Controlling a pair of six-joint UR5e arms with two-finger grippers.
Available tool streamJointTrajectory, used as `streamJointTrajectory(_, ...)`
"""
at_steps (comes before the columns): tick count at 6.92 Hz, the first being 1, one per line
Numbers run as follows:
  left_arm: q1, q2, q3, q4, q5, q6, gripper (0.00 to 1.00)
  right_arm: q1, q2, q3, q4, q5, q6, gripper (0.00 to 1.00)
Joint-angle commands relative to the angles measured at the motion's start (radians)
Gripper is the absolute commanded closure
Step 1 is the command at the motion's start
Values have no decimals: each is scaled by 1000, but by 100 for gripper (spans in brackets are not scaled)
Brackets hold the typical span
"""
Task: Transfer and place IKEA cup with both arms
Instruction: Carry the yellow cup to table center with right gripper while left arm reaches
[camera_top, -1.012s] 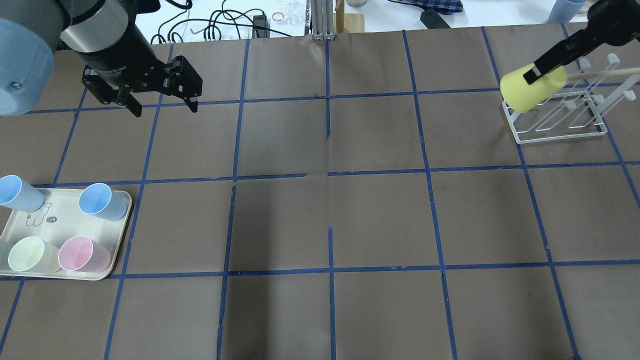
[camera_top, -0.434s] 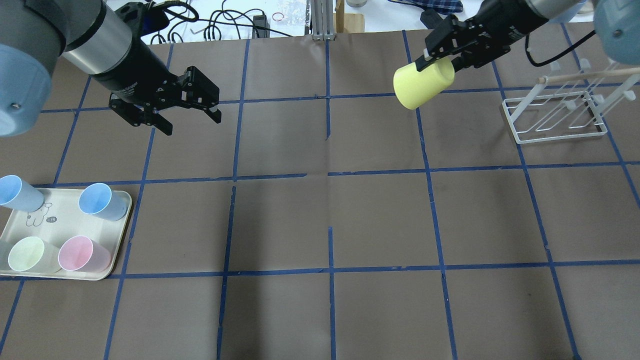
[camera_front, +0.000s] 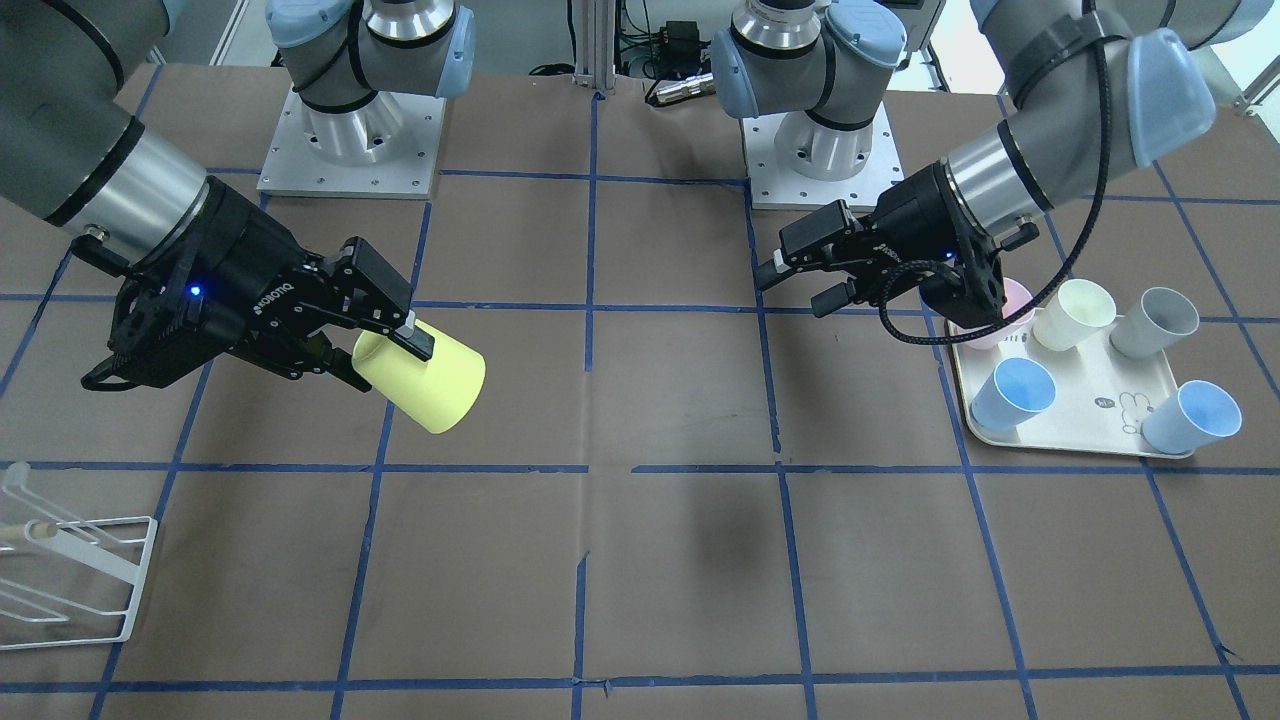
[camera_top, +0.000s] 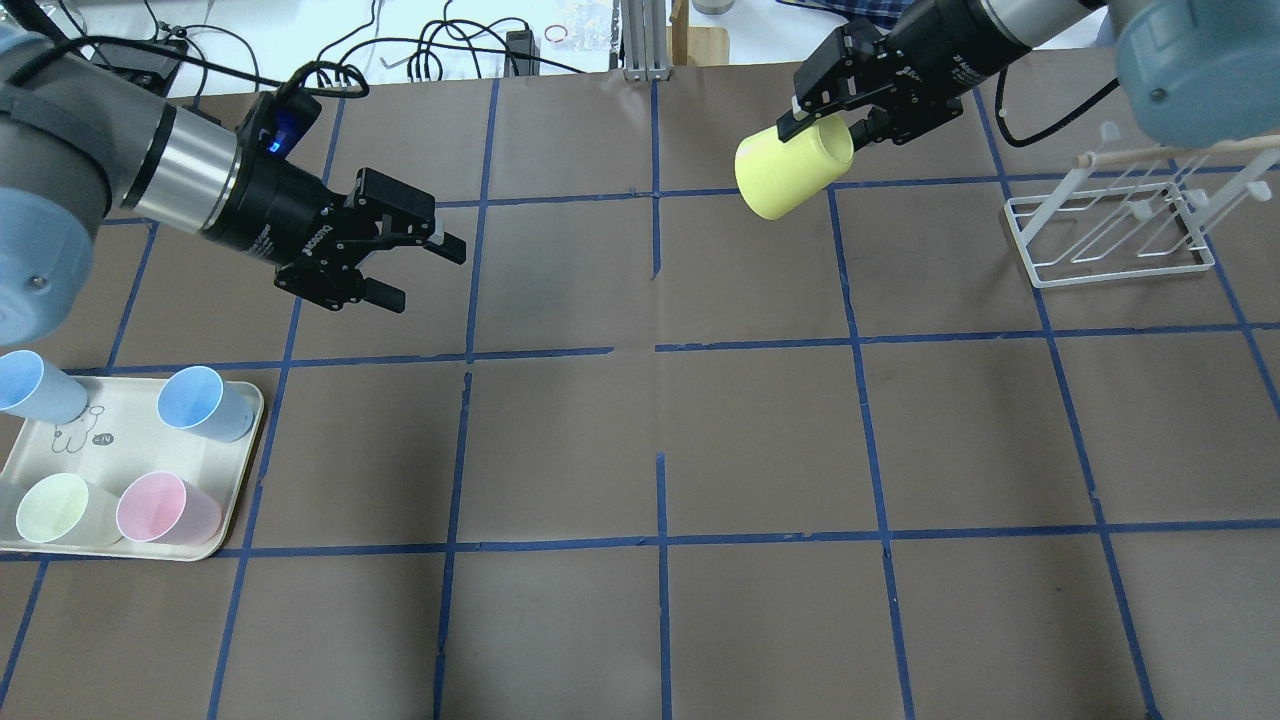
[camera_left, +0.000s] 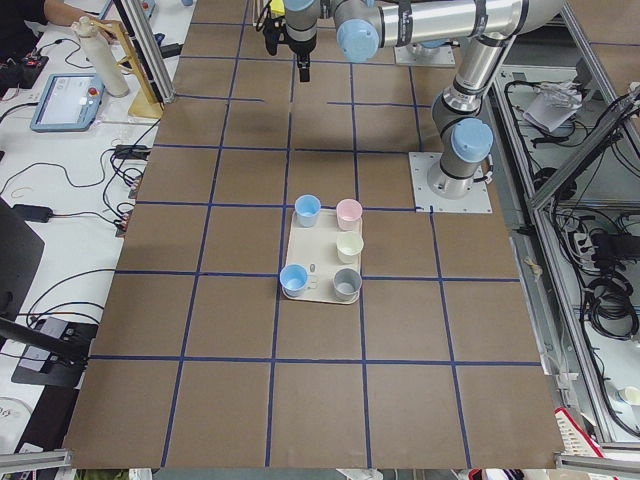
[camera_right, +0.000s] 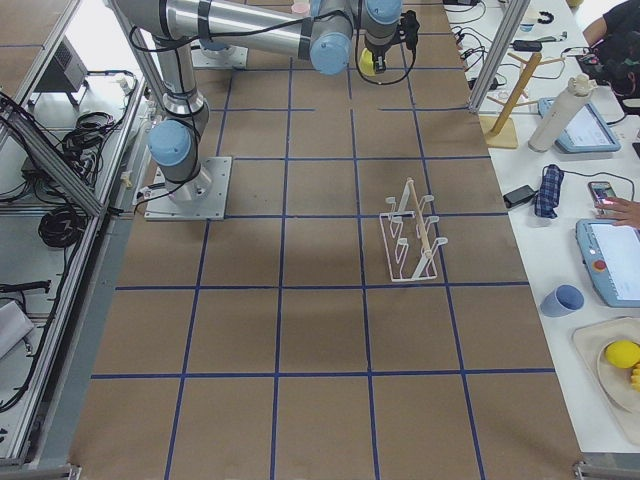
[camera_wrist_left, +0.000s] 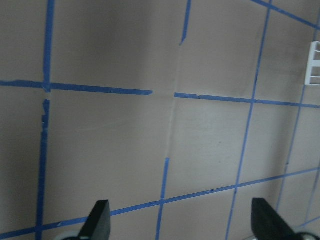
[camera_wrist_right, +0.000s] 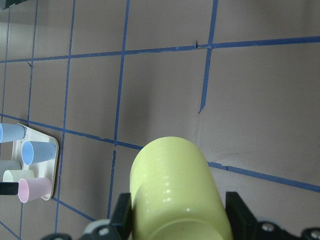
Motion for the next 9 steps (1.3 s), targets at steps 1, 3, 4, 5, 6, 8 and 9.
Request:
streamJointTrajectory(1, 92, -27, -114, 0, -334, 92, 0, 13, 1, 1, -7, 2, 3, 51)
streamJointTrajectory(3, -8, -79, -117, 3, -559, 79, 0, 46, 35, 1, -8, 140, 2, 52)
streamJointTrajectory(4, -38, -113, -116, 8, -584, 80, 0, 47, 53, 2, -11, 242, 2, 52)
streamJointTrajectory(5, -49, -134, -120, 10, -674, 79, 0, 47, 59, 14, -13, 303, 2, 52)
streamJointTrajectory(6, -79, -145, -122, 11, -750, 80, 0, 47, 59, 61, -14, 429, 0, 52)
streamJointTrajectory(8, -77, -188, -117, 16, -776, 83, 0, 47, 55, 71, -17, 444, -1, 52)
streamJointTrajectory(9, -67, -226, -106, 20, -773, 86, 0, 47, 52, 71, -19, 443, -1, 51)
